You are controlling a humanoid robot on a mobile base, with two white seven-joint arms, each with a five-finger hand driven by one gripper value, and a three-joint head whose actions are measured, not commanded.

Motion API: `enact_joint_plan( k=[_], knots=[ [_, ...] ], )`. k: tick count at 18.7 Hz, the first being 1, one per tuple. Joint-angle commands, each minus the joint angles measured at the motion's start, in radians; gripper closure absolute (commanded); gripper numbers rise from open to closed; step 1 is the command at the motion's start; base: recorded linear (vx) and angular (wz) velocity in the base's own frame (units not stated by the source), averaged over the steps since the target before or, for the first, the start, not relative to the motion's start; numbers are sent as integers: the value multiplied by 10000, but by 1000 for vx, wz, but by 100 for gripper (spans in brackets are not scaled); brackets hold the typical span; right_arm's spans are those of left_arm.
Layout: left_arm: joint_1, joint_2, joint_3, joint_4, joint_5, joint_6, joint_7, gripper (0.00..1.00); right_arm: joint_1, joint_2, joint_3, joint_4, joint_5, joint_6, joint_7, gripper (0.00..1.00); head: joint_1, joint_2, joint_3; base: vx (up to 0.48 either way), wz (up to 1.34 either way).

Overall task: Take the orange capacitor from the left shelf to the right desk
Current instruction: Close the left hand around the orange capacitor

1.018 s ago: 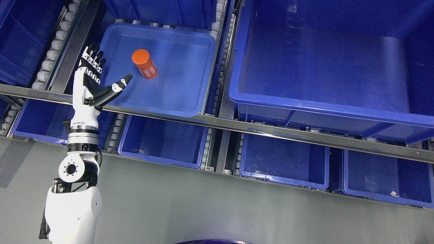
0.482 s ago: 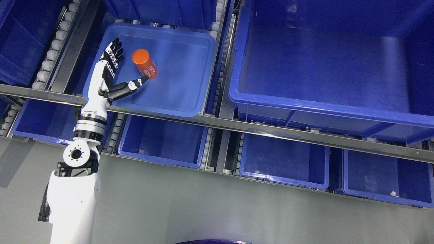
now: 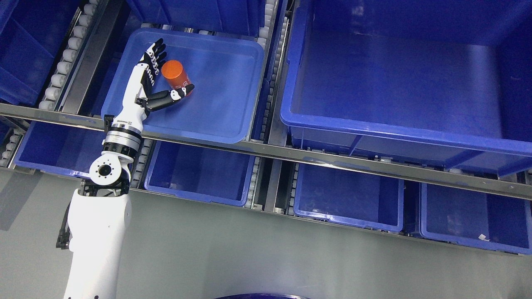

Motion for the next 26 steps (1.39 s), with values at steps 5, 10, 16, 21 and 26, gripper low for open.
enact_joint_plan(
  k=[5, 10, 16, 21, 26],
  knots=[
    [-212, -157, -348, 988, -17, -99, -11, 21, 338, -175, -123, -230, 0, 12, 9, 0, 0, 0, 0, 0, 0],
    [-227, -187, -317, 988, -17, -420, -11, 38, 338, -175, -123, -230, 0, 12, 9, 0, 0, 0, 0, 0, 0],
    [-212, -356, 4, 988, 59, -559, -11, 66, 338, -175, -123, -230, 0, 12, 9, 0, 0, 0, 0, 0, 0],
    [-166, -632, 250, 1141, 59, -1064, -11, 88, 338, -175, -123, -230, 0, 12, 9, 0, 0, 0, 0, 0, 0],
    [-181, -780, 511, 1141, 90, -1555, -11, 100, 338, -175, -123, -230, 0, 12, 9, 0, 0, 0, 0, 0, 0]
  ],
)
